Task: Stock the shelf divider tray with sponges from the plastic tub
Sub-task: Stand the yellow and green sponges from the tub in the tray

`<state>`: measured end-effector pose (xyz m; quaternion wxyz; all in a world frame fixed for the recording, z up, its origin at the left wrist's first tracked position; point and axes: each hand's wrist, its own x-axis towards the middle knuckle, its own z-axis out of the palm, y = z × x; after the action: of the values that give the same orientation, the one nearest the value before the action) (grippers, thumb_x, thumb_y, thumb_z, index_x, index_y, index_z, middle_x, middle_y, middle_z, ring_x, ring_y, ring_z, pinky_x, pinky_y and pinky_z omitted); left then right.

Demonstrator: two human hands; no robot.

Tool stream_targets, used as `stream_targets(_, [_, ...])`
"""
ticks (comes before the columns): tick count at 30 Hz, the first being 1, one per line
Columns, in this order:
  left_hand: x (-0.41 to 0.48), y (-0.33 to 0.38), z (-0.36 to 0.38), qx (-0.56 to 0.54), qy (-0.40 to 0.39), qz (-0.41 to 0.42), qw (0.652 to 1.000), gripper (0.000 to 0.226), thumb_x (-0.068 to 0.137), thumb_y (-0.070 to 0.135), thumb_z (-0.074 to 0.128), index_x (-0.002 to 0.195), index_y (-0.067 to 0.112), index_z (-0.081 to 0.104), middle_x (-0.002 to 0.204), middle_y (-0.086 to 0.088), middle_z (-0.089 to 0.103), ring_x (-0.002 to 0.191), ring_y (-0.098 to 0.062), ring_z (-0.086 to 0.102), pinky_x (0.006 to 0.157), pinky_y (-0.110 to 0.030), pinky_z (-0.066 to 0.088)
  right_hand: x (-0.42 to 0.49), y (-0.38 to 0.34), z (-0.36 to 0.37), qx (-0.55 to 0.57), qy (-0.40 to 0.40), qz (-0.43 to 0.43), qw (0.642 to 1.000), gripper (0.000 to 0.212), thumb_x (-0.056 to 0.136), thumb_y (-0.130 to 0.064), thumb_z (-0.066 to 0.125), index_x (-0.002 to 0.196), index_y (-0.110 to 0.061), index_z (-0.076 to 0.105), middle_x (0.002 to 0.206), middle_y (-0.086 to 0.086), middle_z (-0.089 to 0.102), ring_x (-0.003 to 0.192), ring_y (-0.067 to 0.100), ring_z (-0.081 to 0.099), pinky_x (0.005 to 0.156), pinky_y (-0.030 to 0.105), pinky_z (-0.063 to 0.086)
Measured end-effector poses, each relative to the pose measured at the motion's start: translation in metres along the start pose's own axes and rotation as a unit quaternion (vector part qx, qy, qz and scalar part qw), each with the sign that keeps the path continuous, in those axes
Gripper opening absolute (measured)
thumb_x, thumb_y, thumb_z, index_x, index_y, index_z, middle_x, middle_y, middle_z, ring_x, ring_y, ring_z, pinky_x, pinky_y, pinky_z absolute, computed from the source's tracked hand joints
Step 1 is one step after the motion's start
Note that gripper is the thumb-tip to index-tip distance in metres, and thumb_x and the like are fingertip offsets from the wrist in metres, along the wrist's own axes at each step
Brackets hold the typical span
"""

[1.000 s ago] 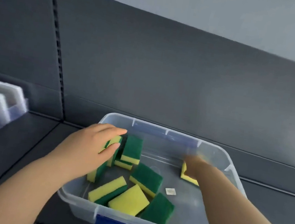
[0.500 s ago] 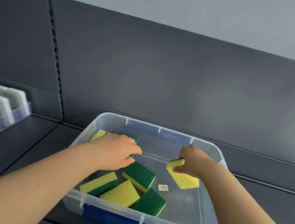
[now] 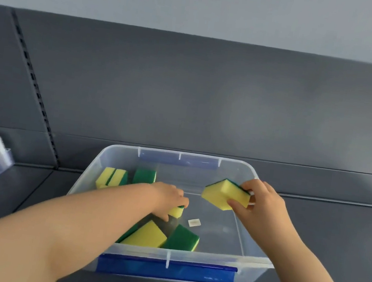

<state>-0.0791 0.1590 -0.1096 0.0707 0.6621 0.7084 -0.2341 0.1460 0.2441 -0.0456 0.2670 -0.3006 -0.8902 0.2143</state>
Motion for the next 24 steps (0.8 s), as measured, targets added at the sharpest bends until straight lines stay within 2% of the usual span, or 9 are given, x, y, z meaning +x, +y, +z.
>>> stream_targets(3, [-0.005, -0.001, -0.006, -0.013, 0.046, -0.034, 0.998, 0.044, 0.088, 0.026, 0.055, 0.128, 0.026, 0.040, 0.126, -0.003, 0.050, 0.111, -0.026, 0.051, 0.080, -0.039, 0.044, -0.003, -0.003, 0.000, 0.016, 0.037, -0.008, 0.999, 0.030, 0.076, -0.028, 0.073, 0.091, -0.028, 0.047, 0.087, -0.010, 0.046, 0.076, 0.015, 0.055, 0.069, 0.026, 0.044])
stream_targets(7, [-0.048, -0.009, -0.037, -0.147, 0.218, -0.110, 0.959, 0.046, 0.083, 0.036, 0.059, 0.125, 0.041, 0.040, 0.117, 0.003, 0.054, 0.105, -0.022, 0.054, 0.077, -0.030, 0.040, -0.002, -0.006, -0.004, 0.062, 0.078, -0.016, 0.995, 0.032, 0.078, -0.027, 0.071, 0.094, -0.030, 0.044, 0.092, -0.009, 0.049, 0.081, 0.013, 0.054, 0.068, 0.020, 0.042])
stream_targets(9, [-0.086, -0.007, -0.047, -0.232, 0.297, -0.119, 0.919, 0.045, 0.082, 0.036, 0.062, 0.120, 0.047, 0.042, 0.121, 0.018, 0.050, 0.110, -0.011, 0.049, 0.083, -0.027, 0.041, -0.003, -0.009, -0.005, 0.093, 0.082, -0.020, 0.992, 0.029, 0.079, -0.027, 0.069, 0.093, -0.034, 0.044, 0.094, -0.011, 0.051, 0.082, 0.007, 0.054, 0.063, 0.010, 0.037])
stream_targets(11, [-0.130, 0.003, -0.055, -0.306, 0.377, -0.119, 0.866, 0.046, 0.077, 0.038, 0.067, 0.111, 0.057, 0.043, 0.114, 0.037, 0.047, 0.106, 0.007, 0.045, 0.088, -0.014, 0.037, -0.005, -0.016, -0.005, 0.159, 0.081, -0.012, 0.984, 0.025, 0.079, -0.030, 0.067, 0.087, -0.041, 0.046, 0.092, -0.019, 0.055, 0.083, -0.005, 0.056, 0.058, 0.006, 0.039])
stream_targets(13, [-0.169, 0.018, -0.056, -0.353, 0.458, -0.148, 0.803, 0.046, 0.071, 0.046, 0.070, 0.106, 0.060, 0.044, 0.109, 0.041, 0.048, 0.100, 0.011, 0.047, 0.078, -0.014, 0.039, -0.009, -0.025, 0.001, 0.237, 0.091, -0.007, 0.967, 0.023, 0.076, -0.032, 0.067, 0.086, -0.042, 0.049, 0.085, -0.022, 0.059, 0.083, -0.013, 0.056, 0.059, 0.003, 0.042])
stream_targets(15, [-0.197, 0.033, -0.049, -0.370, 0.520, -0.189, 0.746, 0.045, 0.065, 0.053, 0.067, 0.106, 0.056, 0.048, 0.109, 0.036, 0.053, 0.096, 0.010, 0.052, 0.070, -0.016, 0.041, -0.013, -0.035, 0.014, 0.305, 0.087, 0.002, 0.948, 0.021, 0.076, -0.030, 0.069, 0.088, -0.036, 0.053, 0.082, -0.019, 0.063, 0.080, -0.009, 0.058, 0.061, 0.002, 0.043])
stream_targets(19, [-0.226, 0.047, -0.020, -0.406, 0.565, -0.261, 0.669, 0.042, 0.065, 0.054, 0.074, 0.102, 0.051, 0.053, 0.102, 0.028, 0.060, 0.090, 0.001, 0.059, 0.067, -0.022, 0.050, -0.021, -0.070, 0.043, 0.387, 0.027, 0.015, 0.922, 0.027, 0.068, -0.041, 0.068, 0.090, -0.031, 0.056, 0.085, -0.019, 0.065, 0.077, -0.003, 0.061, 0.062, 0.008, 0.046])
stream_targets(21, [-0.243, 0.045, -0.004, -0.418, 0.562, -0.286, 0.654, 0.042, 0.063, 0.056, 0.073, 0.100, 0.055, 0.053, 0.101, 0.027, 0.061, 0.088, -0.002, 0.061, 0.068, -0.027, 0.051, -0.028, -0.094, 0.054, 0.405, 0.004, 0.008, 0.914, 0.033, 0.062, -0.050, 0.063, 0.090, -0.033, 0.056, 0.087, -0.017, 0.065, 0.078, -0.001, 0.062, 0.064, 0.011, 0.048])
stream_targets(24, [-0.280, 0.038, 0.020, -0.411, 0.561, -0.304, 0.651, 0.042, 0.062, 0.055, 0.066, 0.102, 0.053, 0.053, 0.101, 0.025, 0.062, 0.087, -0.001, 0.062, 0.070, -0.021, 0.050, -0.043, -0.136, 0.069, 0.431, -0.010, -0.021, 0.902, 0.030, 0.062, -0.046, 0.064, 0.089, -0.035, 0.055, 0.086, -0.019, 0.065, 0.074, -0.003, 0.061, 0.060, 0.008, 0.046])
